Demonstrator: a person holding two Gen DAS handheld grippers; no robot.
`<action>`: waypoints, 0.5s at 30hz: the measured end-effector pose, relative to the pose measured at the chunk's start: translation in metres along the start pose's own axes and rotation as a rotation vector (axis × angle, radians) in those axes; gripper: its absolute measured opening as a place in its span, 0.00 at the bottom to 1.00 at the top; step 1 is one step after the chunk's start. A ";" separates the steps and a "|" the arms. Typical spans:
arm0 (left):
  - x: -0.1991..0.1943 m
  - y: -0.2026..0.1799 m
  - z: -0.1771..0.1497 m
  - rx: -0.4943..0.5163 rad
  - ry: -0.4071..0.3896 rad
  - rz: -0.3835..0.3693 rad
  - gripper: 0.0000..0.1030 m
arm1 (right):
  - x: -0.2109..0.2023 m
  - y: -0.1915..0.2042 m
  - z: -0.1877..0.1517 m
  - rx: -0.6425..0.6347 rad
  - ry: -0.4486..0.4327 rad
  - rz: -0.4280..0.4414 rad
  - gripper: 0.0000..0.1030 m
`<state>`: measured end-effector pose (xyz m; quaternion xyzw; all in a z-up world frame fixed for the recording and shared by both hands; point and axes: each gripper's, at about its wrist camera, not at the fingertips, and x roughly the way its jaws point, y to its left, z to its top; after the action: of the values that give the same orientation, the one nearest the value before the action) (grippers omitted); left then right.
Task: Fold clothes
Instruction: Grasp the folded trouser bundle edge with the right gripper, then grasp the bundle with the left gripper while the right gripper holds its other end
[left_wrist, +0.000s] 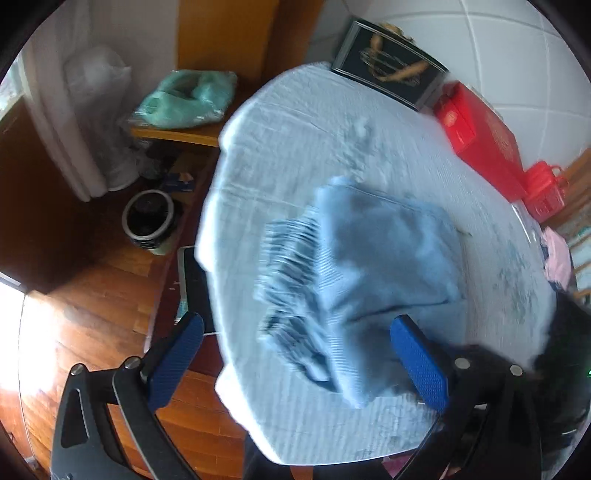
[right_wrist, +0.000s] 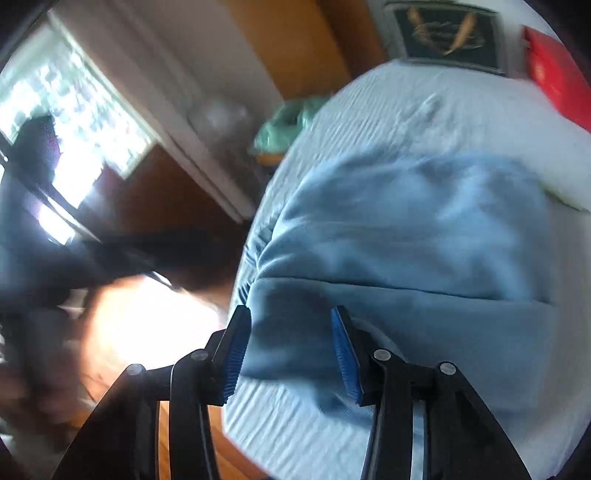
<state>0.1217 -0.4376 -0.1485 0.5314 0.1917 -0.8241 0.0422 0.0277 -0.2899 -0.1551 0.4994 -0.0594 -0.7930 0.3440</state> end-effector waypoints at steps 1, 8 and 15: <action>0.004 -0.012 0.001 0.026 0.001 -0.018 1.00 | -0.021 -0.011 -0.002 0.021 -0.044 -0.030 0.48; 0.049 -0.082 0.014 0.184 0.047 0.029 0.66 | -0.057 -0.100 -0.014 0.232 -0.047 -0.188 0.19; 0.095 -0.082 -0.001 0.276 0.130 0.184 0.68 | -0.014 -0.118 -0.030 0.253 0.093 -0.146 0.18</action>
<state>0.0589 -0.3491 -0.2114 0.5996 0.0296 -0.7991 0.0314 -0.0016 -0.1849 -0.2113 0.5778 -0.1065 -0.7781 0.2223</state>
